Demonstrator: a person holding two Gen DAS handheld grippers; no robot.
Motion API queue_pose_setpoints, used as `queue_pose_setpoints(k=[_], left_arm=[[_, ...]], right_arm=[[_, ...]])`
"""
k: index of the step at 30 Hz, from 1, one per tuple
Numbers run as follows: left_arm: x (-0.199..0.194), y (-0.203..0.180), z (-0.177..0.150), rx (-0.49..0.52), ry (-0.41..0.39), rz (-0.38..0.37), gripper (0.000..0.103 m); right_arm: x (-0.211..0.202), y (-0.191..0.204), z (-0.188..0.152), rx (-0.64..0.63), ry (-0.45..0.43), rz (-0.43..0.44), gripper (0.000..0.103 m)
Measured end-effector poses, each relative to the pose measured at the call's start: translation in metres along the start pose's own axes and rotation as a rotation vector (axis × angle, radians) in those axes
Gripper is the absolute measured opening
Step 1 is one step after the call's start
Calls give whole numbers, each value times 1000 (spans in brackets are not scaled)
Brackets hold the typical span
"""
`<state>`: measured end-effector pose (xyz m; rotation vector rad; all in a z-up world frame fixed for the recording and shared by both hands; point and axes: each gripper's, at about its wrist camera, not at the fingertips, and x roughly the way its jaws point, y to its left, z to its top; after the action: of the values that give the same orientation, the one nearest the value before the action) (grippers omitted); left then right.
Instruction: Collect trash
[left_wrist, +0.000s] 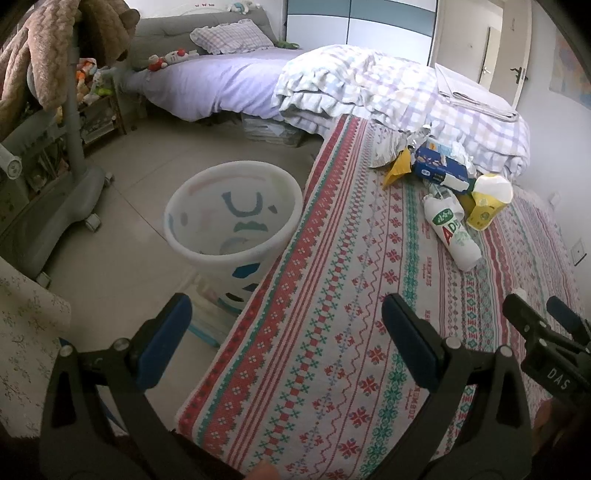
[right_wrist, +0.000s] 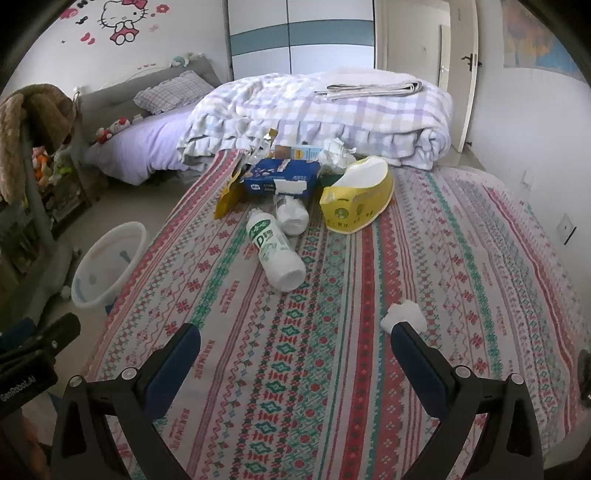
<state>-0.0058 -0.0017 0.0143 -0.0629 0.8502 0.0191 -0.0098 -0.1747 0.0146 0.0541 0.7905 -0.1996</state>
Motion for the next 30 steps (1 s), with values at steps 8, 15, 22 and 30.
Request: queue_pose_setpoints(k=[8, 15, 22, 30], left_arm=[[-1, 3, 1, -3, -5, -1, 102], [-1, 3, 2, -6, -1, -2, 102], [0, 8, 7, -9, 0, -5, 102], [-1, 2, 2, -3, -1, -2, 102]], right_arm=[[1, -1, 1, 11, 7, 7, 103], [1, -1, 1, 12, 8, 8, 103], [1, -1, 1, 12, 8, 8, 103], [2, -1, 0, 13, 9, 9, 103]])
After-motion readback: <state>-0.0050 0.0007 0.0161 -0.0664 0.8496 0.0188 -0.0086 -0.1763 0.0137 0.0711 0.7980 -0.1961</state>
